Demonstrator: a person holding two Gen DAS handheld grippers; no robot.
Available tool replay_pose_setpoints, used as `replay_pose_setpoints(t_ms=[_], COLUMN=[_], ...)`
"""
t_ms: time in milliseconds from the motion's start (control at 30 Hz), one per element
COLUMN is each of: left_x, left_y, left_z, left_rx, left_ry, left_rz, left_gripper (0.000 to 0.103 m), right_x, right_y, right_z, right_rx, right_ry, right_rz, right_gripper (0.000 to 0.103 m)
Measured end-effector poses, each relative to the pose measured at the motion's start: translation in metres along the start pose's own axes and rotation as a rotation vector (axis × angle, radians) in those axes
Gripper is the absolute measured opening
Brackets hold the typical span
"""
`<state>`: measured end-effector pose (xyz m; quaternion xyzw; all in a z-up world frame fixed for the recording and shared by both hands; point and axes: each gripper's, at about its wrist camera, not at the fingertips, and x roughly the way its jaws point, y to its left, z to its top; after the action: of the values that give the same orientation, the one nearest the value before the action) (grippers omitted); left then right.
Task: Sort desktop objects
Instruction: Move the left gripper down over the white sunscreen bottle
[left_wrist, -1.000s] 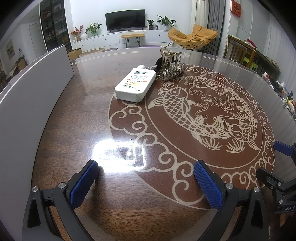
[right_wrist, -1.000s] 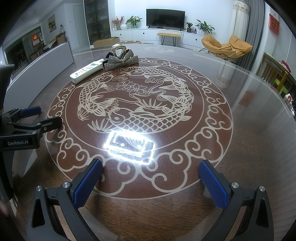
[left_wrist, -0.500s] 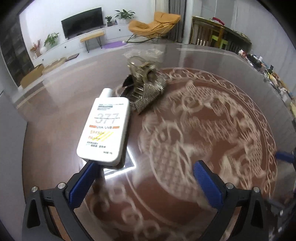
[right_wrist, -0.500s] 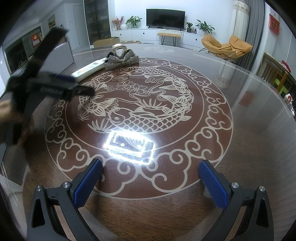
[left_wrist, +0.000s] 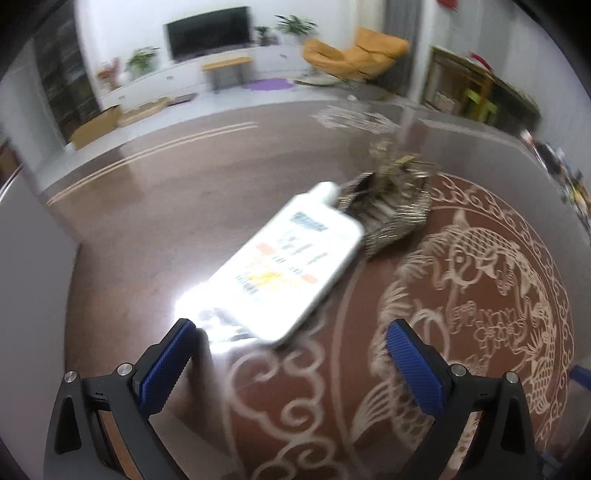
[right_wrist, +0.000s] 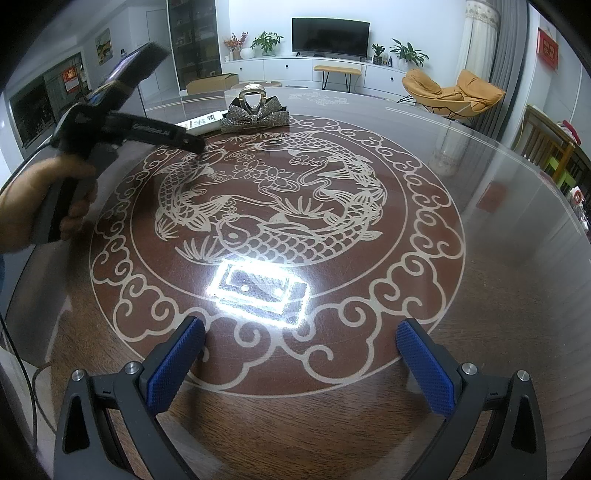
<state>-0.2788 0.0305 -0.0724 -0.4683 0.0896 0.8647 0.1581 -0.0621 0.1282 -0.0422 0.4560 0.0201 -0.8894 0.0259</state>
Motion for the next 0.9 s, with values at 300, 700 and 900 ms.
replay_pose_setpoints(t_ms=[300,700,900], left_x=[-0.003,0.025,-0.007], left_y=[0.011,-0.013,-0.001], left_z=[0.006,0.056,0.018], left_rx=[0.087,0.077,-0.03], left_ry=[0.025,0.051,-0.023], left_rz=[0.04,-0.045,0.045], left_gripper=[0.103,0.091,0.051], right_x=[0.0,0.0,0.0], right_y=[0.0,0.0,0.0], right_z=[0.0,0.0,0.0], right_rx=[0.0,0.0,0.0], right_ry=[0.0,0.0,0.0], right_rz=[0.0,0.0,0.0], right_gripper=[0.103,0.103,0.103])
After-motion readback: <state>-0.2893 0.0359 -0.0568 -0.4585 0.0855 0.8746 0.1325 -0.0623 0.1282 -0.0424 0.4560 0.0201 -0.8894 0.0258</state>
